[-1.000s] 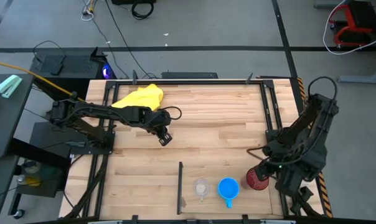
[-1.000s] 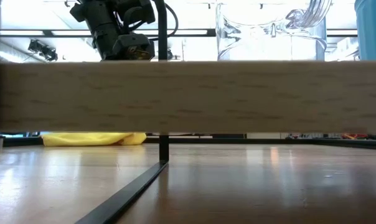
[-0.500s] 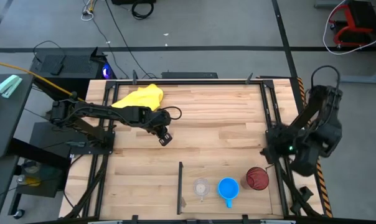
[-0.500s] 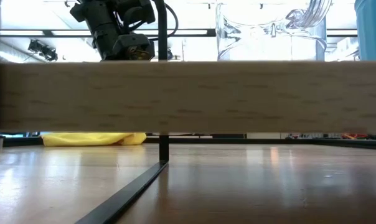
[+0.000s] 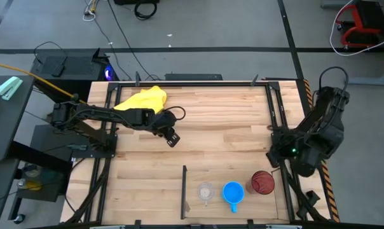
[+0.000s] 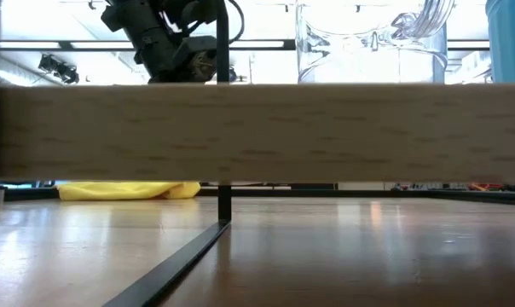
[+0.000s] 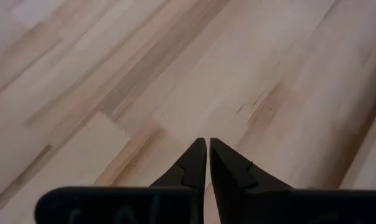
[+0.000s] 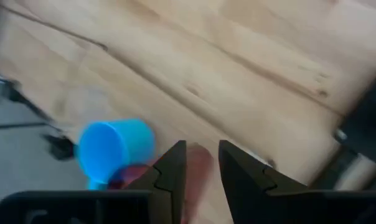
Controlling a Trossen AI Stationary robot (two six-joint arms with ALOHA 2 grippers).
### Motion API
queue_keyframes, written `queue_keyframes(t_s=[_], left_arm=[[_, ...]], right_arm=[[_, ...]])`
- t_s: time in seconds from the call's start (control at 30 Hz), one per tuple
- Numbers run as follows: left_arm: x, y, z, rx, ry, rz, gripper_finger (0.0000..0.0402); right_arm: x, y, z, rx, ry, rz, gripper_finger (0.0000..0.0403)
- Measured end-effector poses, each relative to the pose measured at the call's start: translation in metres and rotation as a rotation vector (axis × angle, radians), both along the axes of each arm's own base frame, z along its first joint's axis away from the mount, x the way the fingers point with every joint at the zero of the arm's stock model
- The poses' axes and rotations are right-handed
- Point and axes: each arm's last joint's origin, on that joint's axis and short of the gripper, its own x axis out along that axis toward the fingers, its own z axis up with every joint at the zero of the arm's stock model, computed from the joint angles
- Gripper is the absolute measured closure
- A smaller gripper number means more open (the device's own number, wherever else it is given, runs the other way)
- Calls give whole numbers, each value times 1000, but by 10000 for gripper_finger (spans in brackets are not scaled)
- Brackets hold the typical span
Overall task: Stack small to large cups/mugs on shelf
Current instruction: Put the red cup on the shelf
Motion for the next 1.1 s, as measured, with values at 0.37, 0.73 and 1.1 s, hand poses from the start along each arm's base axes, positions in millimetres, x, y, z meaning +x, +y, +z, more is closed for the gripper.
queue_keyframes(t_s=[0.37, 0.73, 1.1], left_arm=[[3, 0, 2, 1, -32, 1, 385], [2, 0, 2, 2, -28, -1, 380], [2, 0, 1, 3, -25, -1, 381]], right_arm=[[28, 20, -37, -8, 166, 132, 346], [44, 41, -50, 72, 221, 189, 353], [43, 45, -54, 82, 287, 202, 355]])
